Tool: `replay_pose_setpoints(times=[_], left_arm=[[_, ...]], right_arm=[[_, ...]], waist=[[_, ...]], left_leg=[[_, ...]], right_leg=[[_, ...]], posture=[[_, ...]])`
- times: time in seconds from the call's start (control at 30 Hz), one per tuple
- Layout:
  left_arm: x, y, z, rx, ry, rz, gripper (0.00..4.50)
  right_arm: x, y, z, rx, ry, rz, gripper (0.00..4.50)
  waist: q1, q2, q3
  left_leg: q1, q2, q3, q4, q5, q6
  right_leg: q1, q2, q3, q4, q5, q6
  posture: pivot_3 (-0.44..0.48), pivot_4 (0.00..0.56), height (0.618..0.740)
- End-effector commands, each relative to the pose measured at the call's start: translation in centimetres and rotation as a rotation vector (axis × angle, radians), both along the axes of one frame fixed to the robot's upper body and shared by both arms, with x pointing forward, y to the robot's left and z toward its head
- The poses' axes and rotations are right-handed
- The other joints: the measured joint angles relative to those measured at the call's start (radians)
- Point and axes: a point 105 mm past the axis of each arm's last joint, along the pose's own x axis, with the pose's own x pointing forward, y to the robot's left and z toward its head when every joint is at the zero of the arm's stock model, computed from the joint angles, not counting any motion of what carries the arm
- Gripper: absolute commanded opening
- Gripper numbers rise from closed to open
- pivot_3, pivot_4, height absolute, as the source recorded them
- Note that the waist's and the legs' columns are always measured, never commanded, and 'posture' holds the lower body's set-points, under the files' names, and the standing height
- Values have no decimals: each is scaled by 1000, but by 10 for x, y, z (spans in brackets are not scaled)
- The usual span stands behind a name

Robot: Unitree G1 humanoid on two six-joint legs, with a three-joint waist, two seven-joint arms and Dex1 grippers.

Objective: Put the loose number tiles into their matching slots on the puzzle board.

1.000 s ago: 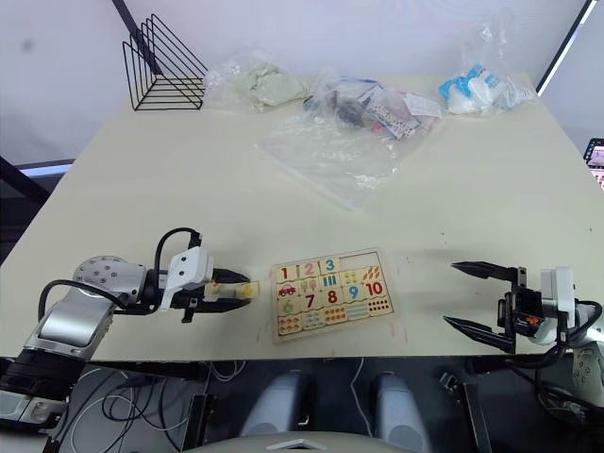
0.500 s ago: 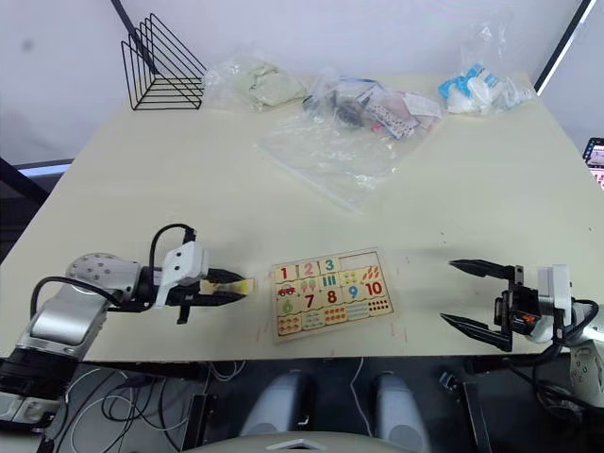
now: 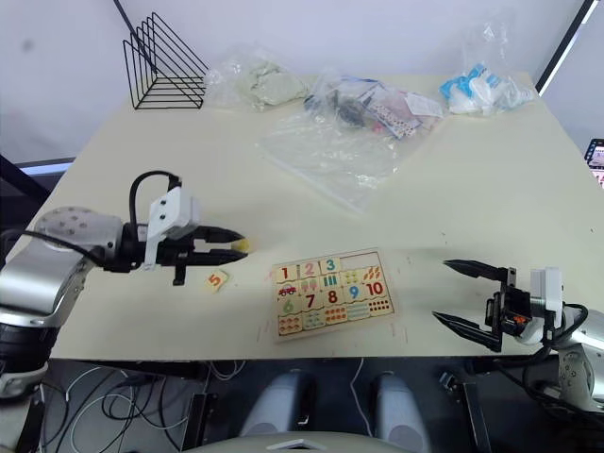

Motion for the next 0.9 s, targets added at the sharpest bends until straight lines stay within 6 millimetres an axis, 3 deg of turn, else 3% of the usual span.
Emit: replay_pose_setpoints(times=[0.03,0.53,0.9], left_arm=[[-2,-18,3,13,34,-43,946],[15,-76,-1,213,47,-152,946],[23,-120,-15,265,89,-179,946]], right_arm=[[-1,4,11,-3,-60,-3,4500],[-7,4,9,9,-75,-45,4500],[-10,1,6,10,-74,-67,4500]], waist=[[-1,0,0],[-4,-1,1],[-2,-1,1]], left_leg=[[0,0,0,0,0,0],[0,0,0,0,0,0],[-1,-1,-1,1,0,0]], right_leg=[[0,0,0,0,0,0],[0,1,1,0,0,0],[0,1,1,0,0,0]], posture=[[0,150,740],[0,150,740],[0,150,740]])
